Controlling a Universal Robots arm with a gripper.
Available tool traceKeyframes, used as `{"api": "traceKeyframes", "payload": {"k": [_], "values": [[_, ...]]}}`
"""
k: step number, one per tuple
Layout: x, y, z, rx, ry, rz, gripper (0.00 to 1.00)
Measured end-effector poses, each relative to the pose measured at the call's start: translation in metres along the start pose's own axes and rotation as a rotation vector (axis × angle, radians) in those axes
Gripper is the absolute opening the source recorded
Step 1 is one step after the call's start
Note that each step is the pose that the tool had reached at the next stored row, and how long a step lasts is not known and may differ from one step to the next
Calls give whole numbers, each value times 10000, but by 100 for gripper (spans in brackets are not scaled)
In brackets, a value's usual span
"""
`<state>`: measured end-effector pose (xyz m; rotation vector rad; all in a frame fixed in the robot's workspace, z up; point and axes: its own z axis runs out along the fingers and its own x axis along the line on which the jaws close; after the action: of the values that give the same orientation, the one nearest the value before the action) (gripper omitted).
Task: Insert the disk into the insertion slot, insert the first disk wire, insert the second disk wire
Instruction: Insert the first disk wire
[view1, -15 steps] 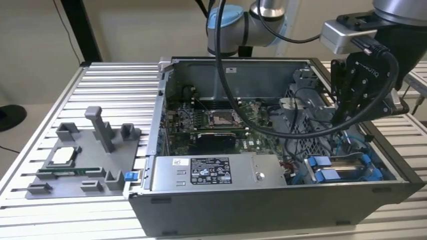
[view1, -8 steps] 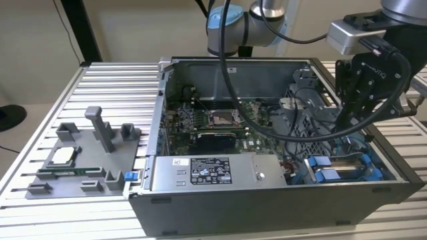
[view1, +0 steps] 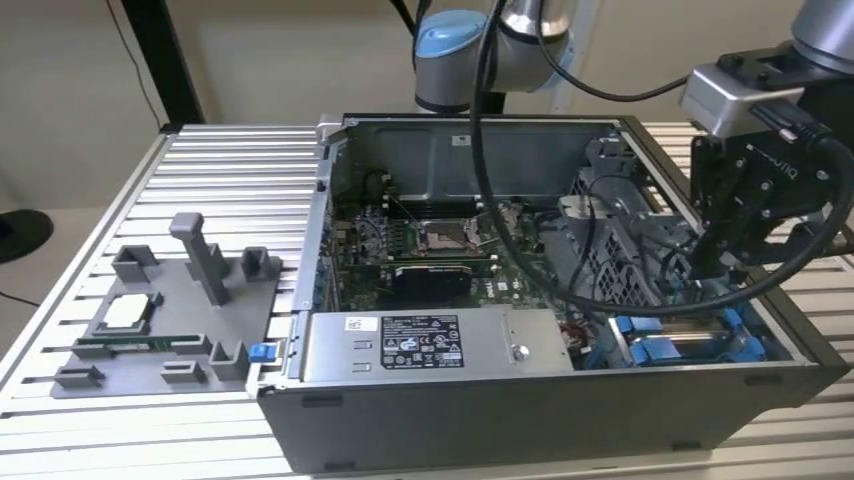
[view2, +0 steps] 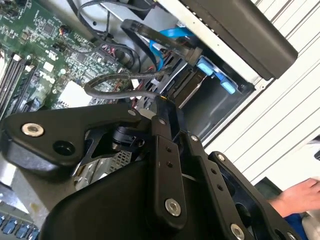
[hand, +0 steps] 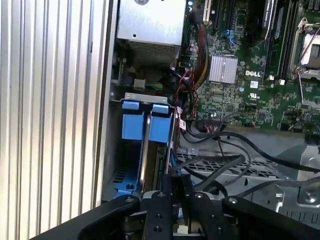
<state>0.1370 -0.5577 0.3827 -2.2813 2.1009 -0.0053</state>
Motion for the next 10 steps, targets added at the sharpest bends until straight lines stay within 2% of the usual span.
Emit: {"api": "traceKeyframes", "payload": {"k": [7, 10], "values": [[98, -129, 90, 10, -123, 4, 0], [100, -135, 92, 14, -130, -1, 0]]}}
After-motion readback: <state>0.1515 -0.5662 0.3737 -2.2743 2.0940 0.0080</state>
